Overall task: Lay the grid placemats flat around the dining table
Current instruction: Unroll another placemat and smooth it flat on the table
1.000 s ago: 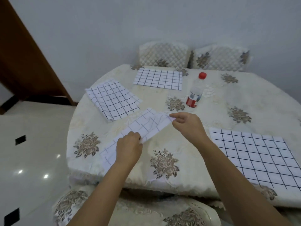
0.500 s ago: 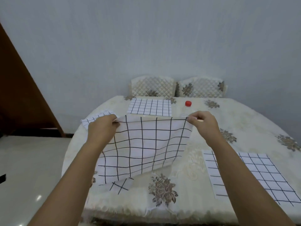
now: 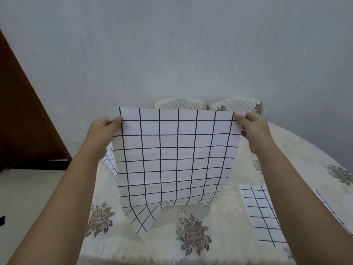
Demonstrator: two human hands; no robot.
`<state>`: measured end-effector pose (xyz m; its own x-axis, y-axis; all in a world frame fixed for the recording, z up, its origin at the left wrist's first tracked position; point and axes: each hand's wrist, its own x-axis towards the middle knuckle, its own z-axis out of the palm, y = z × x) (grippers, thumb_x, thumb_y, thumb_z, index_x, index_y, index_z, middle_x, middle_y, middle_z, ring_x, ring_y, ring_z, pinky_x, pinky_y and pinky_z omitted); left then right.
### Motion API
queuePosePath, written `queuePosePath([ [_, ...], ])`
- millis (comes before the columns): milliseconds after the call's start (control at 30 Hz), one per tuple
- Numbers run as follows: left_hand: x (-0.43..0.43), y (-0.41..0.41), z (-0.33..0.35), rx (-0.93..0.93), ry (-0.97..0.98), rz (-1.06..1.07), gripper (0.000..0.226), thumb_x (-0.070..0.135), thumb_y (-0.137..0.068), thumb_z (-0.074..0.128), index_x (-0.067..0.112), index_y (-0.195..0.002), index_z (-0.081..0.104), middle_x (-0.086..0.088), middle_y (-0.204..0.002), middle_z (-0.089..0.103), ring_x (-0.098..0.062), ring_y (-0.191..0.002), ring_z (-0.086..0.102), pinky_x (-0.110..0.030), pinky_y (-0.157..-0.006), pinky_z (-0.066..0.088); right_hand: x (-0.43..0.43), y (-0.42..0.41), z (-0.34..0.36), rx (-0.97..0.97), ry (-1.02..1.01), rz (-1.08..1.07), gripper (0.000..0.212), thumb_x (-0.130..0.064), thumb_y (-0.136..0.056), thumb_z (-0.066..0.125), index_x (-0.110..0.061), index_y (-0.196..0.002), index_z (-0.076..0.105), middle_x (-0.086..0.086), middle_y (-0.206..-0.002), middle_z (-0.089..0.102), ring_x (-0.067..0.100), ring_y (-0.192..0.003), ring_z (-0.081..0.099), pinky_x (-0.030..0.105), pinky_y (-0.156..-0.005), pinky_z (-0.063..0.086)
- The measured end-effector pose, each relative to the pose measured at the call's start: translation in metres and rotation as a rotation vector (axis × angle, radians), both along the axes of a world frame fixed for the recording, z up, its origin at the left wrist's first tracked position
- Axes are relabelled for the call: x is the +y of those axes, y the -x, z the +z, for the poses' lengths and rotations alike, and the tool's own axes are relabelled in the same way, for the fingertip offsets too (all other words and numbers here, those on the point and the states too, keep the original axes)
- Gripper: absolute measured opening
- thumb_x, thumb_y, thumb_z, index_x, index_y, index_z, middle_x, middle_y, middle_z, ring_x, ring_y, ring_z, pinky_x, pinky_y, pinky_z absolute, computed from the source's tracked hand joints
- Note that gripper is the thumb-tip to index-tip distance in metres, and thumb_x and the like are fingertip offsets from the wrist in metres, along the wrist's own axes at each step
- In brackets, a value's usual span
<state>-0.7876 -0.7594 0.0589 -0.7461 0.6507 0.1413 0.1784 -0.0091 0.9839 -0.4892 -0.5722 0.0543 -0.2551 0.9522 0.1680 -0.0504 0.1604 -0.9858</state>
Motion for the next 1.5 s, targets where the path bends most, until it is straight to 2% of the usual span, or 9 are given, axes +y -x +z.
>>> queuePosePath([
  [200,0.03,0.004,0.018,-0.137,-0.082,-0.028,0.017,0.017,-0.094,0.051,0.018,-0.081,0.061,0.0,-0.086,0.063,-0.014,-0.078,0.061,-0.028,-0.072,0.05,0.022,0.014,0.025,0.135,0.045,-0.042,0.018,-0.017,-0.09,0.059,-0.017,-0.072,0.059,-0.006,-0.064,0.063,0.001,-0.051,0.058,0.014,-0.044,0.044],
  [400,0.062,0.019,0.045,-0.172,-0.126,0.051,0.024,0.026,-0.09,0.059,0.007,-0.103,0.063,-0.007,-0.102,0.066,-0.025,-0.097,0.062,-0.04,-0.091,0.049,0.045,0.028,0.054,0.229,0.03,-0.045,0.022,-0.015,-0.089,0.06,-0.014,-0.068,0.053,0.0,-0.069,0.059,0.006,-0.057,0.057,0.021,-0.055,0.05],
  [533,0.068,0.015,0.055,-0.09,-0.13,0.037,0.022,0.028,-0.092,0.054,0.018,-0.074,0.061,-0.004,-0.078,0.063,-0.024,-0.076,0.059,-0.034,-0.074,0.048,0.056,0.027,0.063,0.181,-0.018,-0.09,0.026,-0.018,-0.09,0.06,-0.018,-0.065,0.052,-0.005,-0.056,0.057,0.007,-0.051,0.051,0.018,-0.045,0.043],
  [733,0.05,0.009,0.036,-0.042,-0.152,0.03,0.019,0.028,-0.093,0.054,0.018,-0.077,0.06,0.0,-0.08,0.062,-0.013,-0.073,0.06,-0.026,-0.073,0.051,0.057,0.014,0.053,0.04,-0.103,-0.099,0.028,-0.025,-0.088,0.061,-0.019,-0.064,0.047,-0.001,-0.066,0.045,0.013,-0.06,0.042,0.023,-0.052,0.036],
  [867,0.033,0.002,0.014,-0.042,-0.097,0.056,0.02,0.028,-0.093,0.054,0.016,-0.078,0.06,-0.001,-0.079,0.062,-0.012,-0.072,0.06,-0.022,-0.069,0.051,0.046,0.006,0.031,-0.065,-0.063,-0.074,0.034,-0.024,-0.089,0.06,-0.019,-0.059,0.044,-0.005,-0.054,0.042,0.007,-0.045,0.037,0.018,-0.042,0.029],
  [1133,-0.007,-0.014,-0.043,0.038,0.043,0.01,0.028,0.026,-0.091,0.057,0.009,-0.069,0.058,-0.012,-0.078,0.054,-0.021,-0.073,0.049,-0.033,-0.069,0.04,0.012,-0.032,-0.027,-0.121,0.005,-0.059,0.024,-0.021,-0.09,0.059,-0.018,-0.067,0.052,0.002,-0.064,0.048,0.016,-0.058,0.045,0.024,-0.049,0.035],
  [1333,-0.042,-0.024,-0.088,0.048,0.081,-0.03,0.031,0.026,-0.089,0.059,0.002,-0.069,0.058,-0.014,-0.08,0.048,-0.023,-0.074,0.041,-0.031,-0.06,0.031,-0.023,-0.057,-0.056,-0.134,0.009,-0.033,0.031,-0.014,-0.091,0.056,-0.015,-0.062,0.048,-0.014,-0.037,0.048,0.0,-0.036,0.041,0.013,-0.037,0.03],
  [1433,-0.056,-0.031,-0.107,0.032,0.123,-0.068,0.044,0.029,-0.088,0.059,-0.011,-0.071,0.055,-0.009,-0.07,0.049,-0.021,-0.064,0.039,-0.027,-0.055,0.028,-0.031,-0.066,-0.069,-0.158,0.04,-0.01,0.027,-0.018,-0.09,0.059,-0.014,-0.064,0.051,-0.005,-0.05,0.05,0.009,-0.046,0.043,0.018,-0.044,0.032],
  [1500,-0.064,-0.036,-0.116,0.004,0.132,-0.057,0.041,0.026,-0.09,0.057,-0.004,-0.063,0.052,-0.003,-0.052,0.049,-0.013,-0.05,0.041,-0.02,-0.047,0.03,-0.037,-0.07,-0.079,-0.172,0.064,0.003,0.026,-0.02,-0.089,0.06,-0.014,-0.065,0.052,0.004,-0.06,0.049,0.016,-0.056,0.043,0.025,-0.05,0.032],
])
